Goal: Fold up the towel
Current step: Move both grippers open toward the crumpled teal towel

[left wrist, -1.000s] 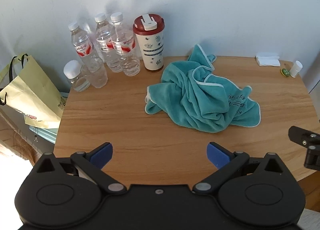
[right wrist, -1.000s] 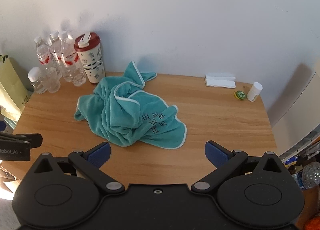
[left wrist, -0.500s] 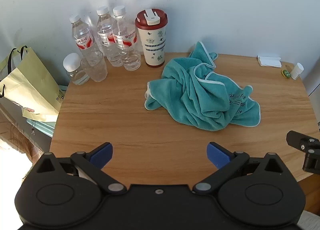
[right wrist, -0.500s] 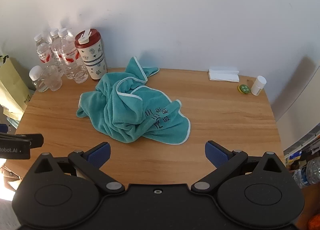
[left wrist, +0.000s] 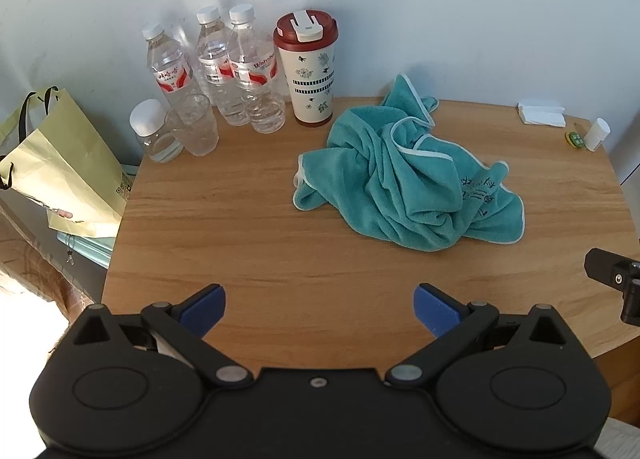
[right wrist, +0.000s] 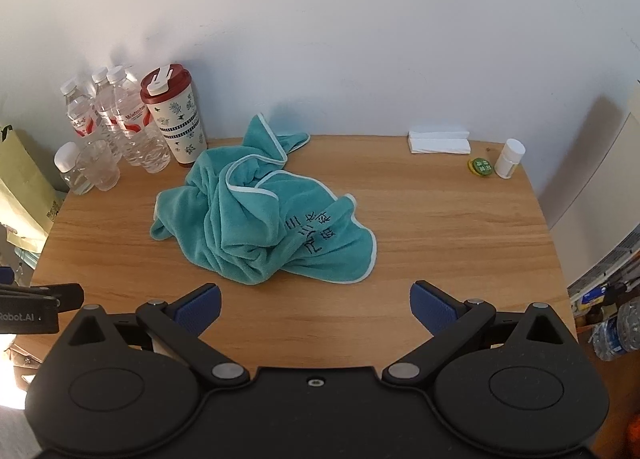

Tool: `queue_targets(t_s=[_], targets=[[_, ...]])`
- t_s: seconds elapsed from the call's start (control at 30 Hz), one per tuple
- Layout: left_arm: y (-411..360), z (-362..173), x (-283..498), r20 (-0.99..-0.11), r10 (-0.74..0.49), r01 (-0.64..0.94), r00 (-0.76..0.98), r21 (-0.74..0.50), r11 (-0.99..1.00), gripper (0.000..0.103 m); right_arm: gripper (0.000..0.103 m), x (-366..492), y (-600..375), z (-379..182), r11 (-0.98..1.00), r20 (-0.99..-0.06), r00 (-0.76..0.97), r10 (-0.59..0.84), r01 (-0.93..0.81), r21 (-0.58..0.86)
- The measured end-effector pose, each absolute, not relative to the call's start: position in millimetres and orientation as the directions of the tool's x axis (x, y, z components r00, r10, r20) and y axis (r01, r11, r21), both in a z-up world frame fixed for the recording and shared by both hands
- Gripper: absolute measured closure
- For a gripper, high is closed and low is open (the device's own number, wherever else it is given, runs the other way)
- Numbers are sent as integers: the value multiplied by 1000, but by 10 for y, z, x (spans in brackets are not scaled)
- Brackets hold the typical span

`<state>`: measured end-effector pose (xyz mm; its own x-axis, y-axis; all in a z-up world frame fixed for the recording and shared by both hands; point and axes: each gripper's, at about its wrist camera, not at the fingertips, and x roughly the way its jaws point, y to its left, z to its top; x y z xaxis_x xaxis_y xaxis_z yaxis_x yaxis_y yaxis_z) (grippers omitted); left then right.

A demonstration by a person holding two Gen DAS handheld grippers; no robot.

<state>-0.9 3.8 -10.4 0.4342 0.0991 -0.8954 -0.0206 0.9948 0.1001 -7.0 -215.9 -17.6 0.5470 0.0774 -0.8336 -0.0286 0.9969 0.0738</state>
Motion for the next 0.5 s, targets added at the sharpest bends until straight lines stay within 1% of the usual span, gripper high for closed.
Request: queue_targets(t_s=[0.5], targets=[[34, -105, 25, -900, 100, -22, 424, 100, 995, 0, 0, -29, -2269, -170, 995, -836, 541, 90, -15, 98]])
